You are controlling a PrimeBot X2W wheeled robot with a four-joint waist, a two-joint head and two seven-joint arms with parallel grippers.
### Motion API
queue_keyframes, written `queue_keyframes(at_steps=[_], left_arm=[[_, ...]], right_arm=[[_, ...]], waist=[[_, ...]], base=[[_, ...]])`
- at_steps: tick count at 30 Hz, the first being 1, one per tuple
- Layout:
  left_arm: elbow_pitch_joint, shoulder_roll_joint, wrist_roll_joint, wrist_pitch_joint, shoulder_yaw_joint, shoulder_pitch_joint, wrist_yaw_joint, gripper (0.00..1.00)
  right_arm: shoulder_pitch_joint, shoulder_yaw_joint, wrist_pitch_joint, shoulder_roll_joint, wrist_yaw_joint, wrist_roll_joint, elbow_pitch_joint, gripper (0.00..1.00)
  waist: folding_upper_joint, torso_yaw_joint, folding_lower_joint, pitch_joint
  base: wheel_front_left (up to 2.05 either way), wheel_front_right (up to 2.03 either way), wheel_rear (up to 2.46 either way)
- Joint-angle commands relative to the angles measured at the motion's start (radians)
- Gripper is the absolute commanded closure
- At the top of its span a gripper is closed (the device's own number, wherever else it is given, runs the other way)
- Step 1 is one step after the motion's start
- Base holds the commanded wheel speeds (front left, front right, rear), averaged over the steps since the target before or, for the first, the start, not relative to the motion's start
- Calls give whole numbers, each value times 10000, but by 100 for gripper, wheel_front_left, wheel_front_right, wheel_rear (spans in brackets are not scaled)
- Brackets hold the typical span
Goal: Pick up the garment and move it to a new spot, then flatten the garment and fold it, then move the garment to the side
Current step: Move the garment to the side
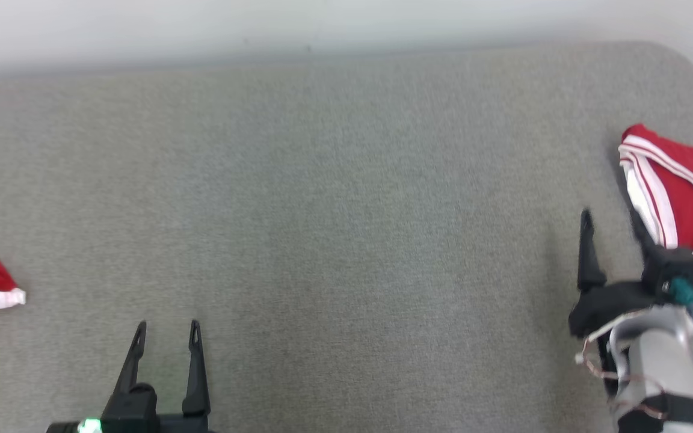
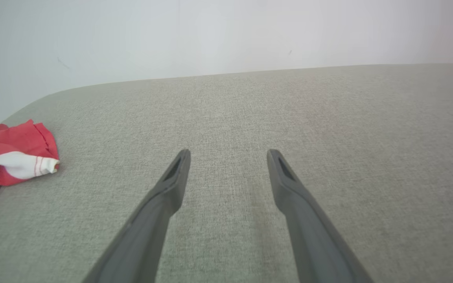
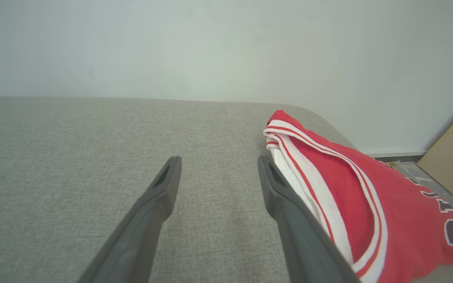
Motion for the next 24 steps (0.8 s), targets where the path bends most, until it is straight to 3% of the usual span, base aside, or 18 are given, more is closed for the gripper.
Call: queue_keyframes(at_steps=[1,11,24], left_arm=[[52,-36,-57,-21,73,177,-33,0],[385,-197,-189,-21,534,930,-162,0],[490,-237,-98,-23,896,1476,-296,0]], right_arm=[[246,81,3,83,-30,152,-123,0],[2166,1211,5,526,-30,1019,-862,0],[3326,2262,3,632,-30,1884,-1910,0]], waist=[[0,376,1,-592],[0,728,1,-1944],[0,750,1,-2648]], base=[[0,0,0],[0,0,0],[0,0,0]])
